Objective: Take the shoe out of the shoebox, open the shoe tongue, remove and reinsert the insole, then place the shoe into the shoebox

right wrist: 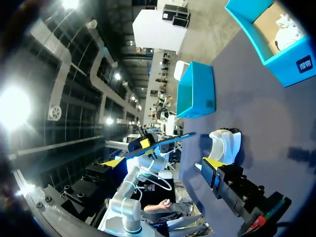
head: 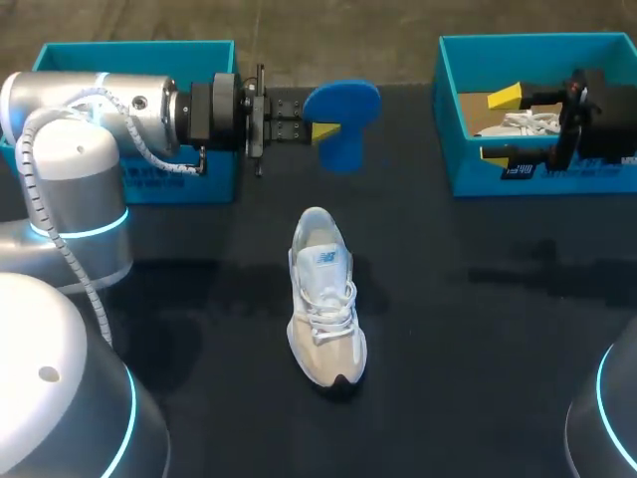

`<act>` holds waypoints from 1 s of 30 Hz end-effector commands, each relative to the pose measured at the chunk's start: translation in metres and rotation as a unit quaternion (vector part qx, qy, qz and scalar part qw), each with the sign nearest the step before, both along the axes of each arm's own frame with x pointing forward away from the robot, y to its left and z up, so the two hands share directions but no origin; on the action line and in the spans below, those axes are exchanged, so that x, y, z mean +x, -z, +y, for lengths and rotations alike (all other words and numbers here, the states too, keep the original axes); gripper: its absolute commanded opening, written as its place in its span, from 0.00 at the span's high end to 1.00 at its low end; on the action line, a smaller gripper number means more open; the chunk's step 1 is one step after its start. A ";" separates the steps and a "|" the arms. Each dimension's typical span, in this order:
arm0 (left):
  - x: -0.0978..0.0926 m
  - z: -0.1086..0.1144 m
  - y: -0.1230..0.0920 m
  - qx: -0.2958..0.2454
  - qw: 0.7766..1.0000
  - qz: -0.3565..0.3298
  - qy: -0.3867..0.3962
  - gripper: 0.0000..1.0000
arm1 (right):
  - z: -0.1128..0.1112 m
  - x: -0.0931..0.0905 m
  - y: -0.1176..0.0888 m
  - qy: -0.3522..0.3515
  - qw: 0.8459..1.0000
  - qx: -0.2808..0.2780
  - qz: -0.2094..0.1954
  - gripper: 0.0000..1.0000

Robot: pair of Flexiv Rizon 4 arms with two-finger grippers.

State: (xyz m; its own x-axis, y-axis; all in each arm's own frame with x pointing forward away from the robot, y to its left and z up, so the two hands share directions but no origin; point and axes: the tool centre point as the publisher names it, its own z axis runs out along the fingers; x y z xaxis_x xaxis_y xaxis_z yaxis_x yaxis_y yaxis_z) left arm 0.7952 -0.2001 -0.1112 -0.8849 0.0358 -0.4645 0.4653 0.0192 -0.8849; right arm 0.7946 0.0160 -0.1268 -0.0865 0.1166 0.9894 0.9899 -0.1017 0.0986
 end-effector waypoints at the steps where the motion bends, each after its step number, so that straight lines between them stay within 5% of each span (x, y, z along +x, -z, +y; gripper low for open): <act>1: -0.001 -0.002 -0.002 -0.010 0.945 0.324 -0.036 1.00 | 0.001 0.000 0.000 0.000 1.000 -0.001 0.000 0.00; 8: -0.001 -0.003 -0.003 -0.020 0.940 0.341 -0.026 1.00 | 0.001 0.000 0.000 0.000 1.000 -0.001 0.000 0.00; 21: -0.004 -0.006 -0.006 -0.014 0.826 0.563 -0.007 1.00 | 0.001 0.000 0.000 0.000 1.000 -0.001 0.000 0.00; 30: -0.004 -0.007 0.000 0.028 0.726 0.687 0.007 1.00 | 0.001 0.000 0.000 0.000 1.000 -0.001 0.000 0.00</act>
State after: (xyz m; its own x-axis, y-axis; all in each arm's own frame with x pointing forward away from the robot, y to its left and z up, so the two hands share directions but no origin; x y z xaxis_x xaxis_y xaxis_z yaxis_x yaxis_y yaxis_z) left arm 0.7874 -0.2069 -0.1116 -0.8557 0.0140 0.5172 -0.5173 -0.0056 -0.8558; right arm 0.7951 0.0162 -0.1266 -0.0861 0.1176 0.9893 0.9901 -0.1005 0.0981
